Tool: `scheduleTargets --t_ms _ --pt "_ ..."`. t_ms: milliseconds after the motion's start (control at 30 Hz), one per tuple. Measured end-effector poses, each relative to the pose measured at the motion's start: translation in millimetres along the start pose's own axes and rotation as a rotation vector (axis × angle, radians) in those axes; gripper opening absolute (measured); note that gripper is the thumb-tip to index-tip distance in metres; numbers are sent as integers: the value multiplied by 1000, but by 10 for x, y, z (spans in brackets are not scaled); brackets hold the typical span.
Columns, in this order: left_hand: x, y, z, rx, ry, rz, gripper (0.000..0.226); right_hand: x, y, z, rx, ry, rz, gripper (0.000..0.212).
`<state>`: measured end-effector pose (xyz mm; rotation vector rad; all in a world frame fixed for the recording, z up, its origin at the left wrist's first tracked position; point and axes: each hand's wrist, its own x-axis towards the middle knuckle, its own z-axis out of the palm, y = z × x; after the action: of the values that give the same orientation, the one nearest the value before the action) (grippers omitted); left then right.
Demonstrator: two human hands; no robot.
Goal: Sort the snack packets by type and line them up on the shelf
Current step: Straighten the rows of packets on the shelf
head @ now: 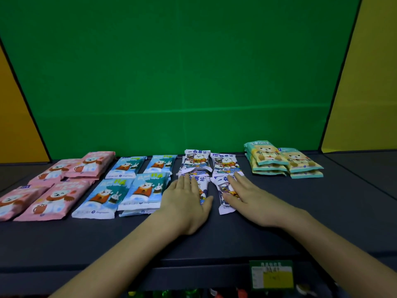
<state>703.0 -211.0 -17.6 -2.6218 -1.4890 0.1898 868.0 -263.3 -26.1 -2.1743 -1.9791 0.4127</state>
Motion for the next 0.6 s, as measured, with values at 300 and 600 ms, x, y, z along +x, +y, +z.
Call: scheduleTargets --t_ms 300,600 --pt "-61 68 -62 -434 146 137 59 66 34 -35 344 43 10 67" --pt "-6 214 0 -144 200 248 48 85 125 -16 513 88 66 71"
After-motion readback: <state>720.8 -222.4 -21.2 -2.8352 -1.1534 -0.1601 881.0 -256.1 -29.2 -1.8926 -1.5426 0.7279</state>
